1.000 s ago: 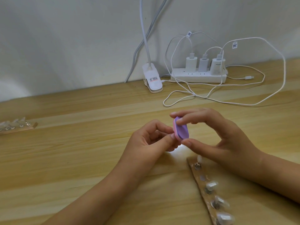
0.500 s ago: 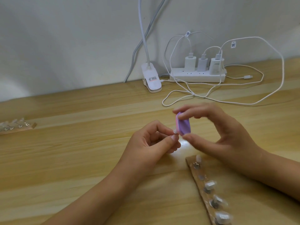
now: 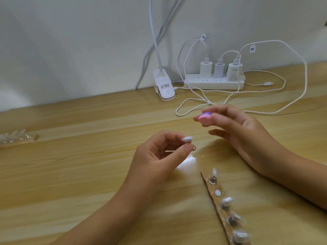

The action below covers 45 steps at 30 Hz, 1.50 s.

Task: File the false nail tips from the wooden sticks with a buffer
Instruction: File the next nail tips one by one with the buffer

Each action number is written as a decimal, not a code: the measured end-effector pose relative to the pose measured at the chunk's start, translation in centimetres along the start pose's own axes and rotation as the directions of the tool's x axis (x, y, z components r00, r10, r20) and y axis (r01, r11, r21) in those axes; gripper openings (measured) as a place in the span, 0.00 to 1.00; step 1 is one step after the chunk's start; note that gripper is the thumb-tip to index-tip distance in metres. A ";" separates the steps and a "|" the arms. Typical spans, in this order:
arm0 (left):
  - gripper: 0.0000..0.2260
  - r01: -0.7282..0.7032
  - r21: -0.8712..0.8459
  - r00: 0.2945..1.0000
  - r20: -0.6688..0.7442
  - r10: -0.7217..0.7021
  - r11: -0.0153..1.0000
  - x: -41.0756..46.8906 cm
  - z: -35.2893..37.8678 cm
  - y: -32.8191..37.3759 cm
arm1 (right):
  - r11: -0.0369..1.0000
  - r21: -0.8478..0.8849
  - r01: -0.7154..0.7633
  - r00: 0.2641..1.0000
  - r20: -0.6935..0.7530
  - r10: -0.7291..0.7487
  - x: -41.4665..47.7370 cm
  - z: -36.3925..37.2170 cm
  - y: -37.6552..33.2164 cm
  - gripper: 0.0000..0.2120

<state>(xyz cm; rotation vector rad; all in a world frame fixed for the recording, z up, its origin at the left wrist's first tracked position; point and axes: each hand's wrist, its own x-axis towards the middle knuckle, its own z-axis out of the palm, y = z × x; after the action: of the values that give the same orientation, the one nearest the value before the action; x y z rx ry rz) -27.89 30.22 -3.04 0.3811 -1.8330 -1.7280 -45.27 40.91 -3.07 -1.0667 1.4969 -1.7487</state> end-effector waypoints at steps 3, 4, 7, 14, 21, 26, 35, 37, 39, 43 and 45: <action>0.04 -0.084 0.068 0.996 0.036 0.082 0.994 -0.6 0.3 0.1 | 0.890 0.383 -0.249 0.968 0.112 0.222 0.7 -0.7 -0.2 0.15; 0.04 -0.130 0.147 0.991 0.048 0.124 0.981 -0.9 0.5 0.1 | 0.832 0.459 -0.311 0.950 0.147 0.274 0.8 -0.7 -0.2 0.17; 0.04 -0.273 0.390 0.962 0.128 0.242 0.880 -1.5 0.9 -0.1 | 0.741 0.561 -0.369 0.927 0.169 0.334 1.1 -0.9 0.0 0.20; 0.04 -0.459 0.626 0.888 0.342 0.307 0.630 -1.8 1.5 -1.0 | 0.689 0.617 -0.380 0.917 0.155 0.367 1.2 -1.2 0.0 0.16; 0.06 -0.375 0.669 0.927 0.263 0.268 0.642 -1.6 1.0 -1.3 | 0.655 0.655 -0.376 0.913 0.142 0.383 1.4 -1.3 0.1 0.15; 0.03 -0.486 0.624 0.872 0.385 0.301 0.612 -1.9 1.1 -0.6 | 0.642 0.665 -0.382 0.909 0.146 0.390 1.5 -1.3 0.1 0.15; 0.06 -0.504 0.617 0.859 0.433 0.275 0.604 -2.2 1.5 -0.6 | 0.634 0.667 -0.392 0.909 0.175 0.378 1.4 -1.4 0.2 0.15; 0.08 -0.450 0.627 0.890 0.374 0.261 0.635 -2.2 1.8 -0.9 | 0.634 0.666 -0.393 0.910 0.182 0.373 1.4 -1.4 0.2 0.15; 0.09 -0.390 0.619 0.917 0.332 0.224 0.681 -2.4 2.0 -1.1 | 0.635 0.666 -0.393 0.912 0.192 0.363 1.4 -1.5 0.2 0.14; 0.08 -0.203 0.520 0.960 0.274 0.063 0.829 -2.3 2.3 -0.5 | 0.621 0.685 -0.380 0.919 0.206 0.336 1.4 -1.7 0.3 0.23; 0.06 -0.107 0.466 0.966 0.256 -0.018 0.878 -2.3 2.3 -0.2 | 0.615 0.694 -0.375 0.923 0.216 0.319 1.4 -1.9 0.3 0.31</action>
<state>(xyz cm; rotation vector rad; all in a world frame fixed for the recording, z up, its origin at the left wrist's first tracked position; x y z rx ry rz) -27.44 33.35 -3.70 0.3138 -2.4418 -1.3201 -47.59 40.62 -3.16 -0.3700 0.7354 -1.7376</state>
